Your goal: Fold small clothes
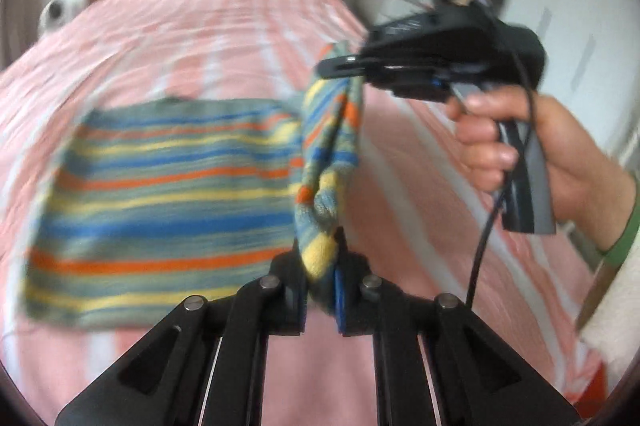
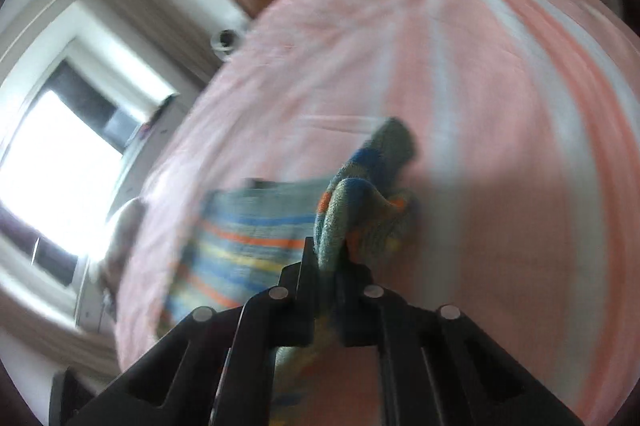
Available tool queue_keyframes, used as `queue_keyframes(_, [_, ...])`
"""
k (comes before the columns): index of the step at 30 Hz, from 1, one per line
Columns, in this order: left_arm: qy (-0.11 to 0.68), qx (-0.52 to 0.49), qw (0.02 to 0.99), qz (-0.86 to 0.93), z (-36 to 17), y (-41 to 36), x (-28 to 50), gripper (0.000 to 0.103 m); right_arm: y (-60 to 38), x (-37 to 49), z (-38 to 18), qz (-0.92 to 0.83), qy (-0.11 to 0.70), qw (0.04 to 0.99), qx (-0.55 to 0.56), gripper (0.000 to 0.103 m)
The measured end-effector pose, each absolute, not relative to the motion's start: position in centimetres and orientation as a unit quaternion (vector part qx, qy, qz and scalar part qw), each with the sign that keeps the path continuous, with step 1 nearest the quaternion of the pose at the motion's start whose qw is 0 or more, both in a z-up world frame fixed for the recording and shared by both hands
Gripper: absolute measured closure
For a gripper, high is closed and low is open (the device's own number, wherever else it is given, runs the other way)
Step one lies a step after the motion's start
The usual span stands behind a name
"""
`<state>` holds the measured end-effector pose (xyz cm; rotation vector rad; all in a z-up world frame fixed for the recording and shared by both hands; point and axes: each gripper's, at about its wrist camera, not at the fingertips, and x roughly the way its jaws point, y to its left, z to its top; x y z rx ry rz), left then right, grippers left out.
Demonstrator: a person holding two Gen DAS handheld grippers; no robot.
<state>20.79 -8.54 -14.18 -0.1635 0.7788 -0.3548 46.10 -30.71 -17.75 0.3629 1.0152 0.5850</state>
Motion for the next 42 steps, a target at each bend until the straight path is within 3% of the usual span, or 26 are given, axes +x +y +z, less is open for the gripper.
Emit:
queue_keyframes(10, [0.42, -0.198, 0.884, -0.052, -17.6, 6.0, 21.7, 0.095, -9.2, 48.3, -21.2, 0.326, 0.505, 0.792, 0.11, 0.095])
queue_keyframes(12, [0.439, -0.206, 0.874, -0.043, -18.6, 7.1, 22.4, 0.09, -6.6, 48.9, -22.6, 0.323, 0.507, 0.793, 0.102, 0.095])
queue_keyframes(14, [0.457, -0.215, 0.861, -0.05, -19.1, 7.8, 22.7, 0.084, -5.1, 49.0, -23.2, 0.327, 0.506, 0.791, 0.104, 0.086])
queue_keyframes(15, [0.458, -0.216, 0.86, -0.056, -18.8, 7.9, 22.7, 0.077, -4.9, 49.0, -23.6, 0.327, 0.508, 0.786, 0.128, 0.078])
queue_keyframes(16, [0.455, -0.205, 0.865, -0.057, -18.2, 7.7, 22.4, 0.071, -5.3, 49.1, -23.6, 0.332, 0.506, 0.781, 0.154, 0.06])
queue_keyframes(18, [0.434, -0.175, 0.882, -0.046, -16.9, 7.8, 21.5, 0.037, -7.4, 48.4, -22.1, 0.35, 0.481, 0.779, 0.2, 0.058])
queue_keyframes(20, [0.409, -0.156, 0.898, -0.043, -15.9, 7.1, 20.7, 0.028, -9.6, 46.9, -19.8, 0.344, 0.46, 0.799, 0.178, 0.058])
queue_keyframes(22, [0.406, -0.146, 0.901, -0.041, -15.9, 7.0, 20.8, 0.028, -11.2, 45.1, -18.0, 0.346, 0.448, 0.813, 0.135, 0.058])
queue_keyframes(23, [0.413, -0.14, 0.899, -0.025, -16.3, 6.9, 21.1, 0.038, -12.2, 43.2, -17.0, 0.349, 0.438, 0.823, 0.099, 0.058])
queue_keyframes(24, [0.421, -0.139, 0.896, -0.01, -16.6, 6.8, 21.0, 0.064, -12.9, 42.0, -16.6, 0.354, 0.433, 0.825, 0.078, 0.058])
queue_keyframes(26, [0.45, -0.148, 0.881, 0.021, -18.1, 7.7, 21.9, 0.086, -13.8, 38.4, -16.7, 0.379, 0.433, 0.817, 0.036, 0.058])
queue_keyframes(29, [0.456, -0.141, 0.878, 0.047, -19.0, 8.8, 21.7, 0.082, -14.9, 34.8, -21.3, 0.395, 0.495, 0.774, 0.02, 0.065])
queue_keyframes(31, [0.46, -0.123, 0.877, 0.06, -18.6, 9.1, 21.9, 0.072, -15.5, 33.4, -24.6, 0.353, 0.539, 0.765, -0.002, 0.076])
queue_keyframes(34, [0.447, -0.105, 0.884, 0.084, -16.8, 9.9, 20.6, 0.052, -18.3, 30.5, -23.0, 0.308, 0.504, 0.806, 0.04, 0.077])
queue_keyframes(36, [0.438, -0.09, 0.89, 0.087, -15.5, 10.0, 19.4, 0.037, -19.9, 28.6, -21.6, 0.289, 0.482, 0.825, 0.06, 0.07])
queue_keyframes(38, [0.428, -0.068, 0.896, 0.093, -14.5, 9.8, 18.3, 0.033, -21.2, 26.5, -20.6, 0.274, 0.458, 0.844, 0.058, 0.053])
queue_keyframes(41, [0.419, -0.047, 0.901, 0.101, -13.8, 9.5, 16.9, 0.032, -23.0, 23.5, -20.0, 0.244, 0.44, 0.863, 0.046, 0.038])
queue_keyframes(42, [0.416, -0.042, 0.902, 0.104, -13.5, 9.4, 16.4, 0.032, -23.5, 22.7, -20.0, 0.235, 0.438, 0.866, 0.041, 0.038])
